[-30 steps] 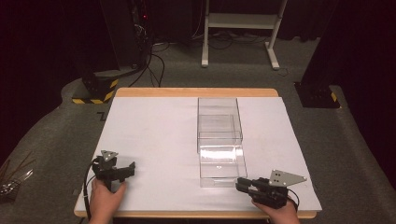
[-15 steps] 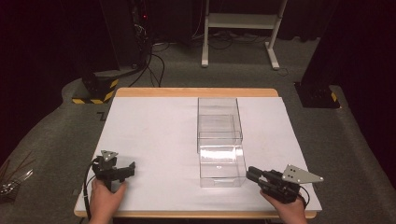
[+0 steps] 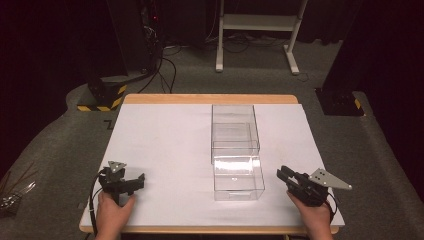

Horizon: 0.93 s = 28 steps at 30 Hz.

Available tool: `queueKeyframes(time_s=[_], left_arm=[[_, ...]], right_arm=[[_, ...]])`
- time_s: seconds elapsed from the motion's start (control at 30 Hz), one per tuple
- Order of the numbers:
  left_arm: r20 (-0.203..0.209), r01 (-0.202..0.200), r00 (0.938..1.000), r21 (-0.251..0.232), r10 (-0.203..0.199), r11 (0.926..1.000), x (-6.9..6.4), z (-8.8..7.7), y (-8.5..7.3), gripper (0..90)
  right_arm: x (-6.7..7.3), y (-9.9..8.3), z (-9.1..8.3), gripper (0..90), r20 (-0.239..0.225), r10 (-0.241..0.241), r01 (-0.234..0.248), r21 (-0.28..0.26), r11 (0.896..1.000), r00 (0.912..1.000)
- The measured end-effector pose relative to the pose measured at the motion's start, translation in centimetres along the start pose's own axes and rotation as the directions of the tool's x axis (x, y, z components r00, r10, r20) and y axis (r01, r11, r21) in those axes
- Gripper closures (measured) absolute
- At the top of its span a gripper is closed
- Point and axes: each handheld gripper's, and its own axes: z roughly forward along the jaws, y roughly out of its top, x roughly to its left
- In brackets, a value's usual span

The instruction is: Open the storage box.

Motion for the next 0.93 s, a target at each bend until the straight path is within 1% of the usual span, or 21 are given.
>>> queueKeyframes(time_s=[0.03,0.1,0.17,0.2,0.27,0.37,0.4,0.43,0.47,0.5,0.53,0.57,0.6,0.63,0.67,0.7,0.93], left_arm=[[0.000,0.000,1.0000,0.000,0.000,1.0000,0.0,0.0,0.0,0.3],[0.000,0.000,1.0000,0.000,0.000,1.0000,0.0,0.0,0.0,0.3],[0.000,0.000,1.0000,0.000,0.000,1.0000,0.0,0.0,0.0,0.3],[0.000,0.000,1.0000,0.000,0.000,1.0000,0.0,0.0,0.0,0.3],[0.000,0.000,1.0000,0.000,0.000,1.0000,0.0,0.0,0.0,0.3],[0.000,0.000,1.0000,0.000,0.000,1.0000,0.0,0.0,0.0,0.3],[0.000,0.000,1.0000,0.000,0.000,1.0000,0.0,0.0,0.0,0.3],[0.000,0.000,1.0000,0.000,0.000,1.0000,0.0,0.0,0.0,0.3],[0.000,0.000,1.0000,0.000,0.000,1.0000,0.0,0.0,0.0,0.3],[0.000,0.000,1.0000,0.000,0.000,1.0000,0.0,0.0,0.0,0.3],[0.000,0.000,1.0000,0.000,0.000,1.0000,0.0,0.0,0.0,0.3],[0.000,0.000,1.0000,0.000,0.000,1.0000,0.0,0.0,0.0,0.3],[0.000,0.000,1.0000,0.000,0.000,1.0000,0.0,0.0,0.0,0.3],[0.000,0.000,1.0000,0.000,0.000,1.0000,0.0,0.0,0.0,0.3],[0.000,0.000,1.0000,0.000,0.000,1.0000,0.0,0.0,0.0,0.3],[0.000,0.000,1.0000,0.000,0.000,1.0000,0.0,0.0,0.0,0.3],[0.000,0.000,1.0000,0.000,0.000,1.0000,0.0,0.0,0.0,0.3]], right_arm=[[-0.2,-0.2,0.0,71.4,0.013,0.006,-0.006,0.006,1.000,0.9999],[-0.9,-0.6,-0.1,70.3,0.058,0.012,-0.013,0.026,1.000,0.9982],[-1.2,-0.9,-0.1,68.8,0.090,0.014,-0.018,0.042,0.999,0.9958],[-1.2,-0.9,-0.1,68.8,0.090,0.014,-0.018,0.042,0.999,0.9958],[-1.5,-1.2,0.0,67.6,0.123,0.021,-0.028,0.057,0.998,0.9922],[-2.0,-1.7,0.2,65.3,0.176,0.029,-0.046,0.089,0.995,0.9840],[-2.3,-1.9,0.3,63.6,0.204,0.030,-0.054,0.114,0.992,0.9785],[-2.3,-2.0,0.3,63.2,0.212,0.030,-0.056,0.120,0.991,0.9769],[-2.5,-2.2,0.5,61.9,0.233,0.026,-0.060,0.140,0.988,0.9721],[-2.5,-2.2,0.5,61.9,0.233,0.026,-0.060,0.140,0.988,0.9721],[-2.5,-2.5,0.8,58.6,0.270,0.023,-0.075,0.182,0.980,0.9626],[-2.5,-2.5,0.8,58.6,0.270,0.023,-0.075,0.182,0.980,0.9626],[-2.7,-2.9,1.1,56.7,0.291,0.013,-0.083,0.228,0.970,0.9565],[-2.8,-3.0,1.2,55.9,0.297,0.016,-0.090,0.238,0.967,0.9548],[-2.8,-3.0,1.3,55.0,0.301,0.014,-0.090,0.243,0.966,0.9535],[-2.7,-3.0,1.3,54.7,0.306,0.011,-0.088,0.238,0.967,0.9519],[-2.7,-3.0,1.5,52.4,0.303,0.002,-0.083,0.256,0.963,0.9530]])
